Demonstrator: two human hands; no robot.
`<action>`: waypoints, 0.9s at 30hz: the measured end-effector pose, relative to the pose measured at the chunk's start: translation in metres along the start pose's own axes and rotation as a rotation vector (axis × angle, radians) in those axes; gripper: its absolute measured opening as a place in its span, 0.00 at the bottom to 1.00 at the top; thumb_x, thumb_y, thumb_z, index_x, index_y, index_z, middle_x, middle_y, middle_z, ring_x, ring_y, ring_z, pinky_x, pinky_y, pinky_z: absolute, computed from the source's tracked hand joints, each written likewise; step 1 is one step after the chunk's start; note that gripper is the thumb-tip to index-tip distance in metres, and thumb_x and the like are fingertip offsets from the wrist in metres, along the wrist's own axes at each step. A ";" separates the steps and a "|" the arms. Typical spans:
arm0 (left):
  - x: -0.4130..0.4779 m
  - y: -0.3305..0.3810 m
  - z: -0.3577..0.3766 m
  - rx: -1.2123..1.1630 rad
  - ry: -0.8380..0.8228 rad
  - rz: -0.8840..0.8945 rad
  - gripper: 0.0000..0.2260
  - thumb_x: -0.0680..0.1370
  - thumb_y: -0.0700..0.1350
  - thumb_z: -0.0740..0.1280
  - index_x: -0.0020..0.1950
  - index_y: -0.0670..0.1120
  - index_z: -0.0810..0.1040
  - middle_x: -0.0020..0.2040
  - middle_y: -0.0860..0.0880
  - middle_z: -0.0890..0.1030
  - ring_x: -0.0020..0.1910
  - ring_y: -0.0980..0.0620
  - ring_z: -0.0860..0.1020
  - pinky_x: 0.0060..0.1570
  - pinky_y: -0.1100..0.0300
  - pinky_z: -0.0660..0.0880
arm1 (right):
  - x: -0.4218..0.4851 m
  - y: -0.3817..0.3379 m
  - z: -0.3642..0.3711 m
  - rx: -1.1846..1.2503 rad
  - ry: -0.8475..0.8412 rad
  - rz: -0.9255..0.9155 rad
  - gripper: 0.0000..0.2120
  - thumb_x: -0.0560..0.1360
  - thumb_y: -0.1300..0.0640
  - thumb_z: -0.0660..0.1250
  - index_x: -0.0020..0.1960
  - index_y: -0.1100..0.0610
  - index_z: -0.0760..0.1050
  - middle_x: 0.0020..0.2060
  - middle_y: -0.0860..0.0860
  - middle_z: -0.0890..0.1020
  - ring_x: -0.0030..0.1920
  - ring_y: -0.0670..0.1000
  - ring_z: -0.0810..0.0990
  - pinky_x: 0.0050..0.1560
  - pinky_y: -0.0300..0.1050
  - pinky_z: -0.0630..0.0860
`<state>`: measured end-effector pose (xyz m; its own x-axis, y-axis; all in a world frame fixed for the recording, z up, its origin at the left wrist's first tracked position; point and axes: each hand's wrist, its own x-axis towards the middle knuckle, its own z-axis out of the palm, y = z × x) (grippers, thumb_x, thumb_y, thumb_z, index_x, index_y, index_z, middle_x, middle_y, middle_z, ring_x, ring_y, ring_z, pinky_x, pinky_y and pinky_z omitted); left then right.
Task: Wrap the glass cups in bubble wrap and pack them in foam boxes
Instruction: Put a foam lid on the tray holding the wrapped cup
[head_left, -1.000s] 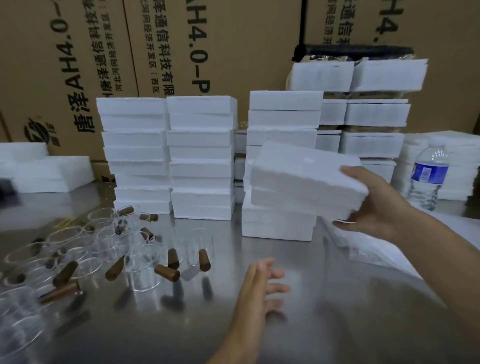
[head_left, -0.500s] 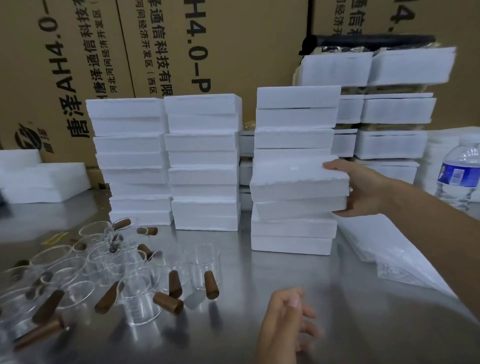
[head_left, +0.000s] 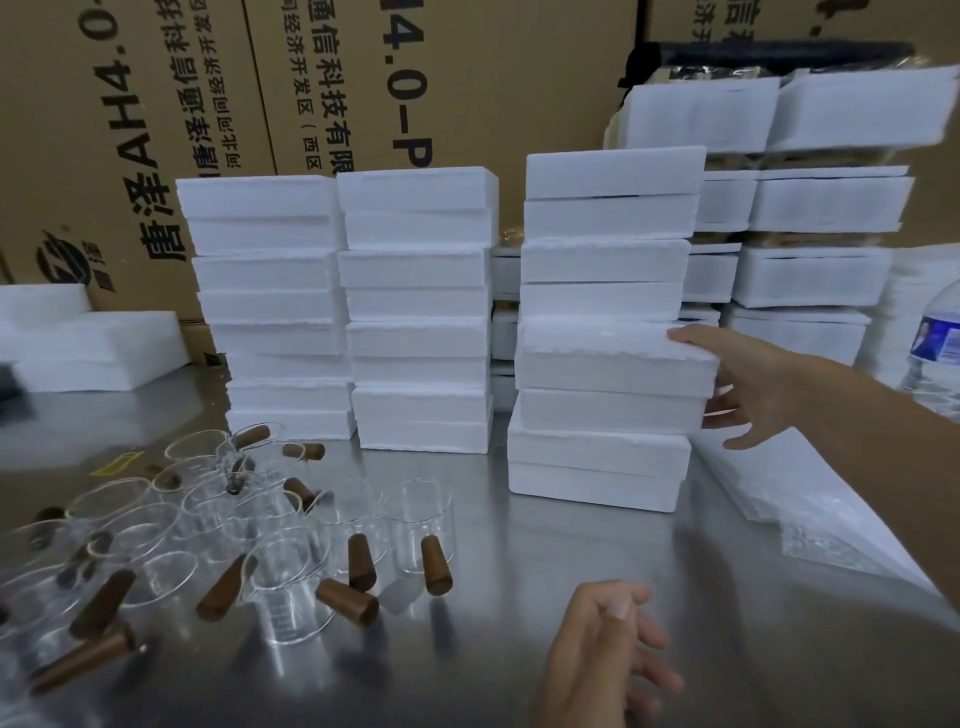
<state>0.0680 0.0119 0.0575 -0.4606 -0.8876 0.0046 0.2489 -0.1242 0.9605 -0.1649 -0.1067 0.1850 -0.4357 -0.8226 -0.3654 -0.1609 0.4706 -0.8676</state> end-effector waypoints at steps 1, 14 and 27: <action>0.000 0.001 0.000 -0.001 0.001 -0.001 0.18 0.65 0.53 0.58 0.47 0.43 0.76 0.31 0.51 0.77 0.25 0.52 0.75 0.27 0.61 0.65 | 0.000 0.001 0.000 -0.015 0.005 0.003 0.30 0.65 0.33 0.68 0.49 0.59 0.74 0.42 0.56 0.78 0.44 0.56 0.77 0.53 0.57 0.70; -0.002 -0.001 -0.004 0.206 -0.044 0.104 0.19 0.67 0.53 0.56 0.50 0.42 0.74 0.28 0.55 0.79 0.26 0.57 0.76 0.28 0.67 0.68 | 0.001 -0.009 0.027 0.183 0.260 -0.278 0.31 0.71 0.43 0.68 0.67 0.57 0.65 0.60 0.54 0.72 0.58 0.57 0.73 0.58 0.51 0.67; 0.012 -0.007 -0.010 0.192 -0.020 0.096 0.16 0.74 0.54 0.55 0.47 0.44 0.74 0.26 0.53 0.78 0.23 0.58 0.74 0.28 0.68 0.69 | 0.009 0.062 0.097 -1.370 0.975 -1.550 0.50 0.58 0.35 0.75 0.72 0.50 0.57 0.72 0.59 0.60 0.70 0.59 0.58 0.67 0.66 0.52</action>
<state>0.0689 -0.0017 0.0477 -0.4604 -0.8818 0.1021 0.1267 0.0486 0.9908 -0.0929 -0.1156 0.0956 0.4880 -0.5010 0.7148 -0.8055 0.0571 0.5899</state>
